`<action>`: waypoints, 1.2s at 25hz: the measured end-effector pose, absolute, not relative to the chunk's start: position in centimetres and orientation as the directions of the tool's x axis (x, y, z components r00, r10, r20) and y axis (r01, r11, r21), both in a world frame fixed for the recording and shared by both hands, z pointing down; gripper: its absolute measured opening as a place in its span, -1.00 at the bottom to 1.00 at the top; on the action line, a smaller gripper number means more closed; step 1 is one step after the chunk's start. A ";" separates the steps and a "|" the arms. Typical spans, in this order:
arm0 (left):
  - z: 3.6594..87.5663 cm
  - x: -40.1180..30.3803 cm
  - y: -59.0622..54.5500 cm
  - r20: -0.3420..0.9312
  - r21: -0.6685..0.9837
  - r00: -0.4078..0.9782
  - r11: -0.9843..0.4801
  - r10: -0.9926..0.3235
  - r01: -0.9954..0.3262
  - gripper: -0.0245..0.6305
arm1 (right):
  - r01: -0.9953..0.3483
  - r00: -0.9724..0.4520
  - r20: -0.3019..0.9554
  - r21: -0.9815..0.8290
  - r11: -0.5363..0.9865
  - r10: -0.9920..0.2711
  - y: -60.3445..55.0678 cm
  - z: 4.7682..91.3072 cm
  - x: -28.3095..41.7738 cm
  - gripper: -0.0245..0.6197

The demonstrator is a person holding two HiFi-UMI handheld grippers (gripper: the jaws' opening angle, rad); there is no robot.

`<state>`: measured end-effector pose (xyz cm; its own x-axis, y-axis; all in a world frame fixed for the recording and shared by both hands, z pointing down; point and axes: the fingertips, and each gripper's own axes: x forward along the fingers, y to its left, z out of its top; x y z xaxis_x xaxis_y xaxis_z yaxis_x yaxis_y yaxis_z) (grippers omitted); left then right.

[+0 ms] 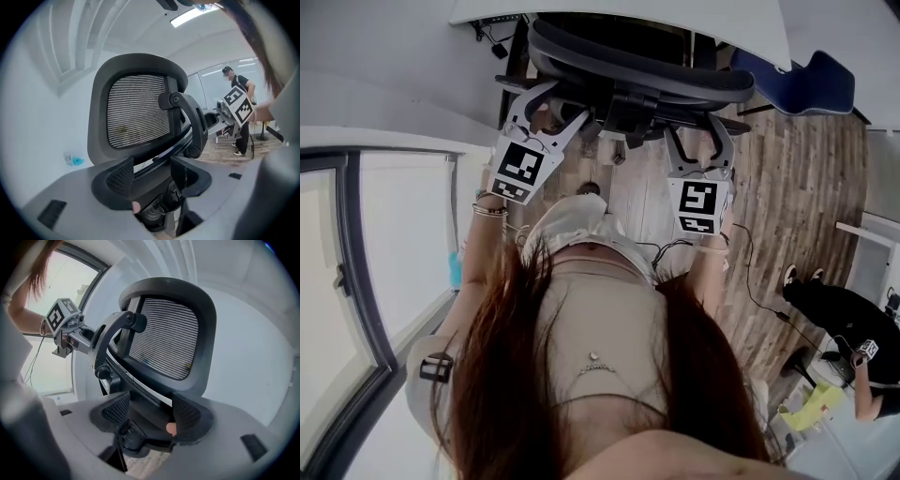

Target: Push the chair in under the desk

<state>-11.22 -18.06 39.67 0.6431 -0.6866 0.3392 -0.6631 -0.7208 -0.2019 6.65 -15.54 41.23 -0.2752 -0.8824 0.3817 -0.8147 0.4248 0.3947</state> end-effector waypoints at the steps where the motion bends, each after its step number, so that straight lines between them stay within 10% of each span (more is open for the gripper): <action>1: 39.6 -11.1 -18.5 0.342 -0.202 0.644 -0.723 -0.684 -0.660 -0.20 | -0.815 -0.277 0.377 0.394 0.424 -0.884 -15.9 41.2 6.7 -0.04; 30: 40.3 -10.5 -20.0 0.351 -0.181 0.647 -0.727 -0.677 -0.662 -0.20 | -0.805 -0.285 0.369 0.409 0.430 -0.885 -18.3 41.6 7.5 -0.03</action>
